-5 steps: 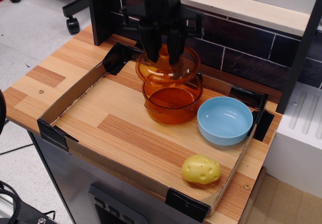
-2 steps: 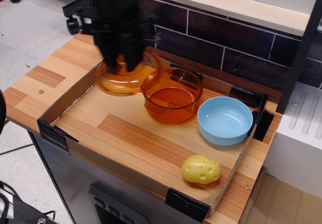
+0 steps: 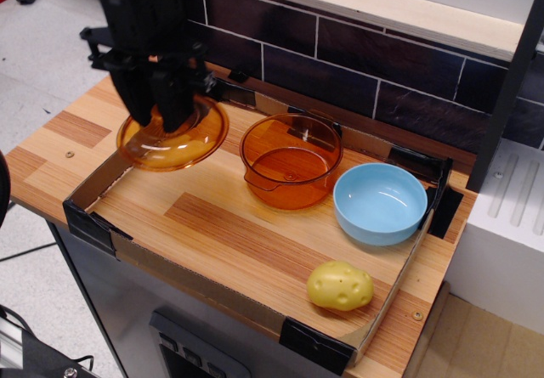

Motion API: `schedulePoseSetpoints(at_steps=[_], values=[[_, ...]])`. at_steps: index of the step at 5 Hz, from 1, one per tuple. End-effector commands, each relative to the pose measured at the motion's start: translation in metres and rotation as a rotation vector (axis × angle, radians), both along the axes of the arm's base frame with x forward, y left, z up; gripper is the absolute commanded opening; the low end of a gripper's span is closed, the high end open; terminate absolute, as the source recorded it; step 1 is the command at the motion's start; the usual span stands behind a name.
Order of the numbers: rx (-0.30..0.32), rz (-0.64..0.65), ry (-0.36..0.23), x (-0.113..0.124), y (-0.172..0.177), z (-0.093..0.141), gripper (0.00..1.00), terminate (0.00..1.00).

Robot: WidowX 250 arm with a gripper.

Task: Take lid off pot

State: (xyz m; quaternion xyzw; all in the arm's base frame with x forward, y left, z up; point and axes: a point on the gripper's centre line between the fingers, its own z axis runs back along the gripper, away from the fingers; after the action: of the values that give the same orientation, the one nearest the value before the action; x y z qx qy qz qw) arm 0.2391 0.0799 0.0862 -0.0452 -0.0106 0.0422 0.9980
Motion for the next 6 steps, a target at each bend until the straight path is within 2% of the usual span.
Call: schedulePoseSetpoints(at_steps=[1, 4, 5, 6], values=[[0.060, -0.034, -0.002, -0.001, 0.013, -0.019, 0.00, 0.00], [0.117, -0.059, 0.022, -0.006, 0.003, -0.049, 0.00, 0.00], [0.133, -0.074, 0.028, -0.006, 0.002, -0.049, 1.00, 0.00], [0.130, -0.104, 0.032, -0.006, 0.002, -0.045, 1.00, 0.00]])
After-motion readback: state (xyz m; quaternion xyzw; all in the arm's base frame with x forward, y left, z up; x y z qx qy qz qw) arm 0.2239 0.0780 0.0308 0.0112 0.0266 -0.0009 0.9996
